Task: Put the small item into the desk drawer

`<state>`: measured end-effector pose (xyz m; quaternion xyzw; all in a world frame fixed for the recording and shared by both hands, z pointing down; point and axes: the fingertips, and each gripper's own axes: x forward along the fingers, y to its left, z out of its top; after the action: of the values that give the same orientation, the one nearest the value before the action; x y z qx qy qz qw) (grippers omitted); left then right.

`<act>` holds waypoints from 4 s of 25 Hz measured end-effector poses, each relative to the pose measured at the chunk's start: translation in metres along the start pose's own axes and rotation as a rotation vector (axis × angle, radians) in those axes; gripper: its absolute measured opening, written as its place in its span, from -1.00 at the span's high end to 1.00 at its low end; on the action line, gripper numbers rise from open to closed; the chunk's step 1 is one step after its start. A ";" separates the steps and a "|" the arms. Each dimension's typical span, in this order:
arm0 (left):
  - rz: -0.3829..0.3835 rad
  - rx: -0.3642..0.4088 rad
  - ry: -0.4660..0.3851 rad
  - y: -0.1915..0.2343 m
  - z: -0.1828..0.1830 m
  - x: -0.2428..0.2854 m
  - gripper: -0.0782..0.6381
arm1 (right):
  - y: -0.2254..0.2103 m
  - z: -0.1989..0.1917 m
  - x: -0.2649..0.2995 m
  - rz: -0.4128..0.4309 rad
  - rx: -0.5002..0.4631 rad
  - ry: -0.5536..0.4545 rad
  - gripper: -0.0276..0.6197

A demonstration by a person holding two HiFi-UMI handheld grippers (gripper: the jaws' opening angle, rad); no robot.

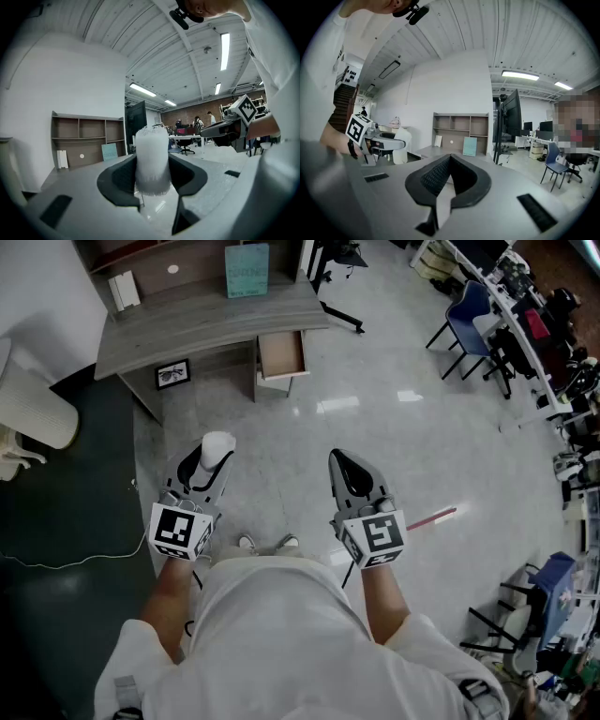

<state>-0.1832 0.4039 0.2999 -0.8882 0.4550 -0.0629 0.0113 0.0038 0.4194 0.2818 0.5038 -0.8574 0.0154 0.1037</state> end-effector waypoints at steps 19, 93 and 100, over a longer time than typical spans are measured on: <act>0.045 -0.122 0.028 -0.018 -0.026 0.013 0.26 | -0.044 -0.045 -0.012 -0.030 0.153 0.021 0.92; 0.020 -0.307 0.262 0.134 -0.122 0.377 0.26 | -0.258 -0.087 0.375 0.154 0.170 0.277 0.92; -0.003 -0.249 0.298 0.134 -0.150 0.391 0.26 | -0.252 -0.118 0.374 0.139 0.181 0.314 0.92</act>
<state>-0.0835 0.0143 0.4778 -0.8642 0.4547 -0.1368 -0.1662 0.0656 -0.0116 0.4503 0.4419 -0.8586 0.1779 0.1892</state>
